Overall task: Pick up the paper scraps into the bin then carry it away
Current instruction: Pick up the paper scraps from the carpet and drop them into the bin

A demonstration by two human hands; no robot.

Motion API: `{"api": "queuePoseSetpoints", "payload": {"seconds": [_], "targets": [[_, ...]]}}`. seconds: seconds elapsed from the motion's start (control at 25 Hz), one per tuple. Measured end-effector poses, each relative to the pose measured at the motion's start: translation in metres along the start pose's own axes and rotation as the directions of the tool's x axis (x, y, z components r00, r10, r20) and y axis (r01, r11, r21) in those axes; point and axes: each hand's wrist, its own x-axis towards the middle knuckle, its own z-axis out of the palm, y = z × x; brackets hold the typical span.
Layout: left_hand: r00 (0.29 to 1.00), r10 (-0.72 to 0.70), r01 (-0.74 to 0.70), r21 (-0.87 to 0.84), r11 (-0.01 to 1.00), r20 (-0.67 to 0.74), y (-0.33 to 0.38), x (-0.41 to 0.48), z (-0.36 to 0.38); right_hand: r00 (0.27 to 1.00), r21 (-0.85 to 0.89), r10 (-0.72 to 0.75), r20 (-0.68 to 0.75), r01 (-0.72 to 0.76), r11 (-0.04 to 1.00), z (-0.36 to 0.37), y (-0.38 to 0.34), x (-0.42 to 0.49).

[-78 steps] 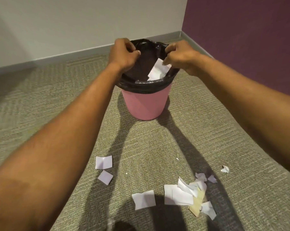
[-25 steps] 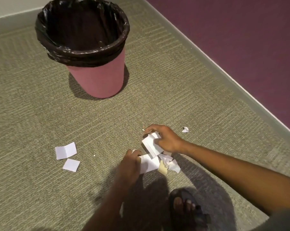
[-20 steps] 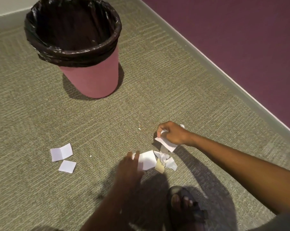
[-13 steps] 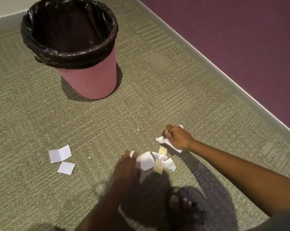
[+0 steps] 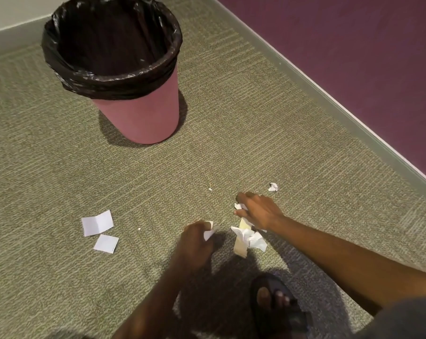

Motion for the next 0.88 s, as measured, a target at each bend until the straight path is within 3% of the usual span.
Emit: {"api": "queuePoseSetpoints", "payload": {"seconds": [0.08,0.16,0.24,0.36,0.48,0.6,0.72,0.8,0.88], "targets": [[0.999,-0.022,0.022,-0.024,0.999,0.033,0.007,0.004,0.007,0.999,0.124,0.054,0.004,-0.054,0.991,-0.003,0.002,0.004],[0.996,0.056,-0.058,0.026,0.998,0.066,0.015,0.008,0.017,0.989,0.317,0.146,-0.017,-0.133,0.939,-0.015,0.005,0.008],[0.983,0.104,-0.124,0.133,0.983,0.149,0.022,0.011,0.030,0.971,0.468,0.223,-0.086,-0.158,0.869,-0.033,0.011,0.008],[0.980,0.043,-0.115,0.381,0.918,0.193,0.029,0.010,0.051,0.923,0.546,0.338,-0.185,-0.189,0.816,-0.055,0.027,0.003],[0.977,0.059,-0.144,0.425,0.894,0.205,0.034,0.007,0.067,0.931,0.425,0.339,-0.135,-0.255,0.868,-0.049,0.036,-0.006],[0.975,0.026,-0.152,0.572,0.806,0.222,0.039,0.010,0.079,0.967,0.104,0.242,-0.082,-0.233,0.967,-0.023,0.037,-0.016],[0.978,0.027,-0.162,0.671,0.723,0.208,0.039,0.012,0.086,0.969,-0.095,0.222,-0.109,-0.232,0.968,-0.007,0.036,-0.021],[0.979,0.009,-0.144,0.666,0.732,0.201,0.041,0.012,0.087,0.971,-0.148,0.211,-0.110,-0.226,0.963,-0.001,0.030,-0.021],[0.985,-0.039,-0.064,0.567,0.821,0.167,0.042,0.016,0.083,0.973,-0.189,0.209,-0.096,-0.224,0.956,0.004,0.021,-0.023]]}}
